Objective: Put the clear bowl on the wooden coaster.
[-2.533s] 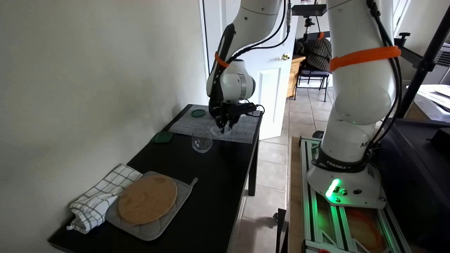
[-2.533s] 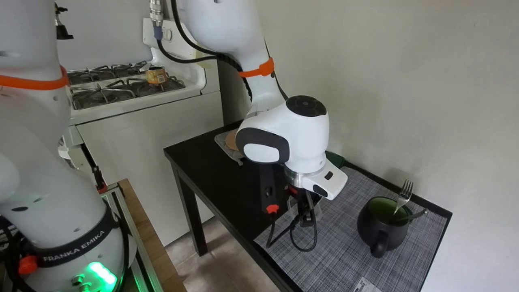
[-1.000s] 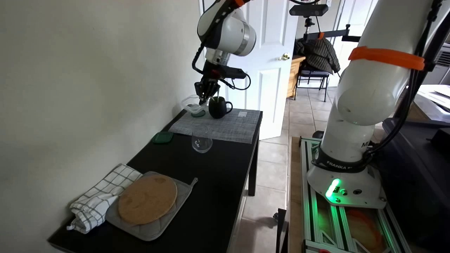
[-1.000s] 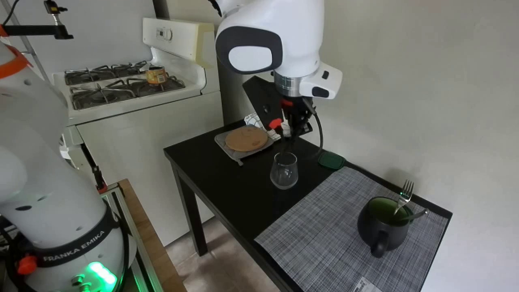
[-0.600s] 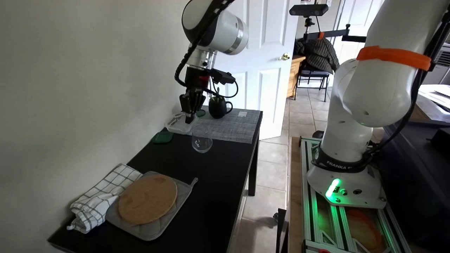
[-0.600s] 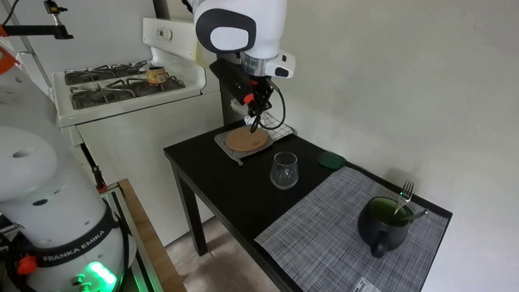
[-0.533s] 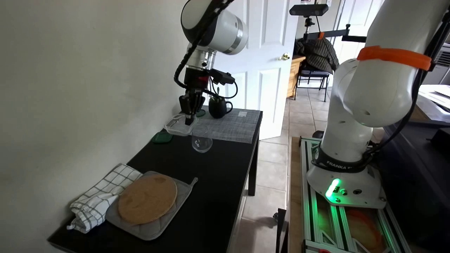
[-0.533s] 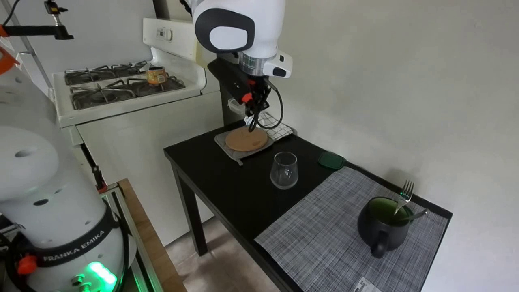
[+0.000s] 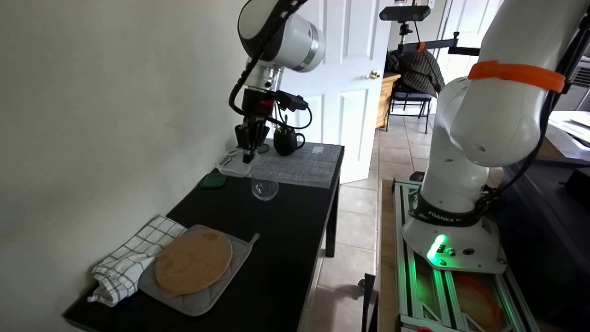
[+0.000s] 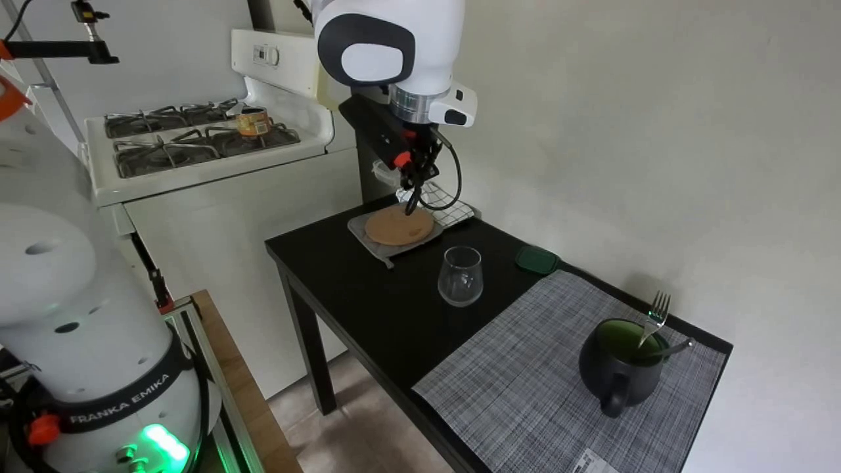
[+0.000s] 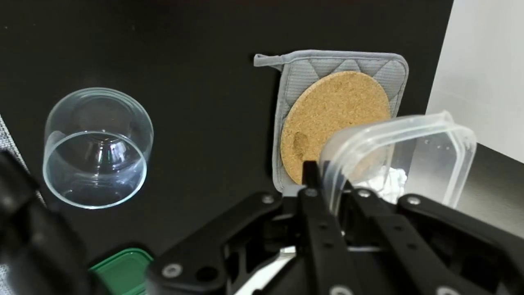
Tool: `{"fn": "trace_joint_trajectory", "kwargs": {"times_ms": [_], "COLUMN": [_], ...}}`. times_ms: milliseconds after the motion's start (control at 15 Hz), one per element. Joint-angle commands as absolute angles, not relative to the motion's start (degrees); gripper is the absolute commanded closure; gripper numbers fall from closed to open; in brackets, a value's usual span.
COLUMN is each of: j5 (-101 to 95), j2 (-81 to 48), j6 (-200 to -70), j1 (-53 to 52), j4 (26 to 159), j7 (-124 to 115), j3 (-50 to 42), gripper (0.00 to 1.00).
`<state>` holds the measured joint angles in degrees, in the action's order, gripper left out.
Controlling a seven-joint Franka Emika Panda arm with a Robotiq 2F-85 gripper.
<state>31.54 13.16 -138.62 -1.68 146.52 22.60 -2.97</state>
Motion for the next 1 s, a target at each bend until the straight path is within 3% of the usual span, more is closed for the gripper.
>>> {"fn": "trace_joint_trajectory", "kwargs": {"times_ms": [0,667,733,800,933], "j5": [31.33,41.79,39.46,39.59,39.54], "j2": [10.33,-2.26,1.98,0.94,0.74], "j6": [-144.23,-149.03,-148.01,-148.02,-148.03], "j1": [-4.81,-13.17,-12.29,-12.24,-12.05], "j4": [147.43,141.0,143.69,143.05,142.88], "j7": [18.85,17.11,17.57,17.52,17.53], "j3": [-0.37,8.77,8.75,9.21,9.22], "gripper": [0.98,0.98,0.98,0.92,0.92]}}
